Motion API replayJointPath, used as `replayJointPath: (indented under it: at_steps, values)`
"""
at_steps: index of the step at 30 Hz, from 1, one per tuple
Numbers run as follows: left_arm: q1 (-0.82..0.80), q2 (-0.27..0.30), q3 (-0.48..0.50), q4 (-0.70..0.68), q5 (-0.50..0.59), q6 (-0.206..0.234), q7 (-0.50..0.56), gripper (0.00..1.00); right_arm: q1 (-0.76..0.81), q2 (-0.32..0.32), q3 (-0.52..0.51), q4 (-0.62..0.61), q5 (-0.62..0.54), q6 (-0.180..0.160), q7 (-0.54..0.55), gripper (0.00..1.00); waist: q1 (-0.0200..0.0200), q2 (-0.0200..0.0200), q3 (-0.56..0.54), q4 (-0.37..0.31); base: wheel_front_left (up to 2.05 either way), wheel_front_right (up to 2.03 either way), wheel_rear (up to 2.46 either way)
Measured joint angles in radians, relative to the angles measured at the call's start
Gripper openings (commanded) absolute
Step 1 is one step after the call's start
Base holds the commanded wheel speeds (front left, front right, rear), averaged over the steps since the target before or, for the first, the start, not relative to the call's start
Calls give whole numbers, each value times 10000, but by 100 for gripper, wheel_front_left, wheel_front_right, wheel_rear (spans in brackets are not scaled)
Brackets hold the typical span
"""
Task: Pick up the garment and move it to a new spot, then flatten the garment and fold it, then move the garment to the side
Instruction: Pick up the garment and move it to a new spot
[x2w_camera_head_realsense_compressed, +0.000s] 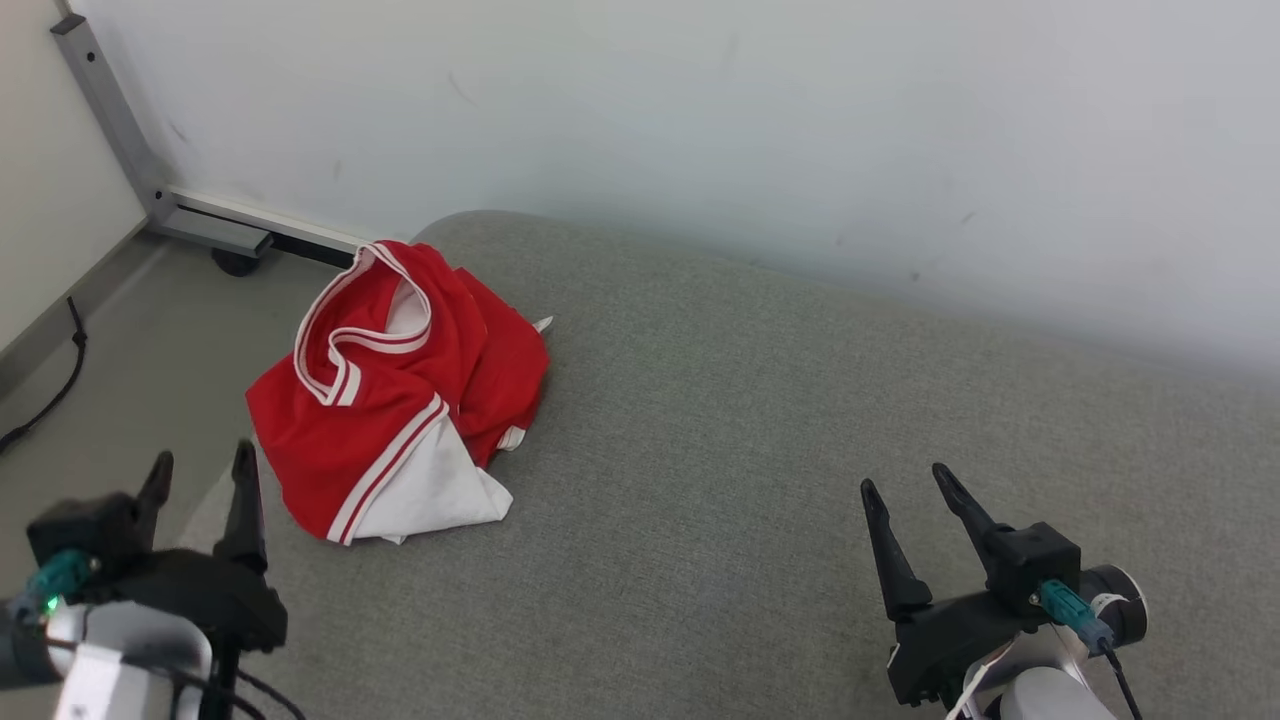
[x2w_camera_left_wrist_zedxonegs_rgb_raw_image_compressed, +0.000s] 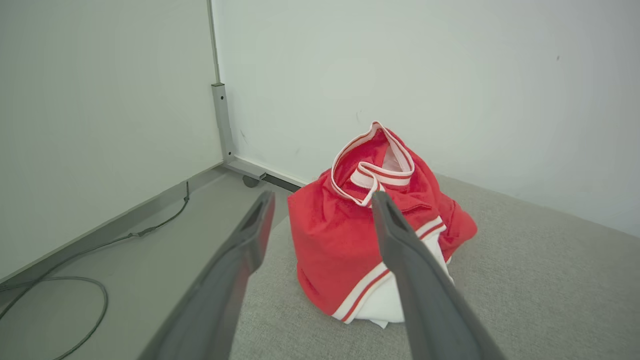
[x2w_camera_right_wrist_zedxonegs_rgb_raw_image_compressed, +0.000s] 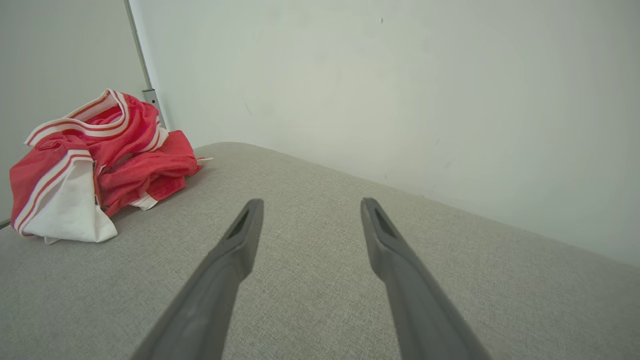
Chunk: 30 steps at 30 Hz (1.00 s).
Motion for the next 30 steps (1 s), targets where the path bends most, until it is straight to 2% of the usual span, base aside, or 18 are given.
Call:
replayJointPath:
  at_steps: [3,5,6,9,13,16,17,30]
  values:
    - [-849,224,-12,422,-86,-265,474,100,-124,-35,82,-35,-107,17,17,100,0,0,134,-197,0,0,0]
    - [-1298,320,38,702,-309,-617,775,100,-163,-71,104,-82,-186,17,88,100,0,0,237,-357,0,0,0]
    - [-1298,320,38,702,-309,-617,775,100,-163,-71,104,-82,-186,17,88,100,0,0,237,-357,0,0,0]
    - [-2083,571,88,1312,-591,-1037,1396,100,-187,-199,127,-123,-261,17,127,100,1,0,402,-628,0,0,0]
    - [-3170,803,209,2230,-1254,-1388,2589,100,-440,-368,140,-242,-347,19,190,100,0,0,696,-1112,0,0,0]
    - [-3671,869,153,2775,-1348,-1452,3277,100,-582,-487,134,-384,-368,19,267,100,1,0,903,-1375,0,0,0]
    - [-4063,949,159,3254,-1605,-1524,3825,100,-615,-529,138,-445,-428,19,276,100,1,0,1066,-1519,0,0,0]
    - [-4713,1210,-366,5256,-1781,-1616,6078,100,-1167,-734,169,-662,-619,61,495,100,2,1,1820,-2240,0,0,0]
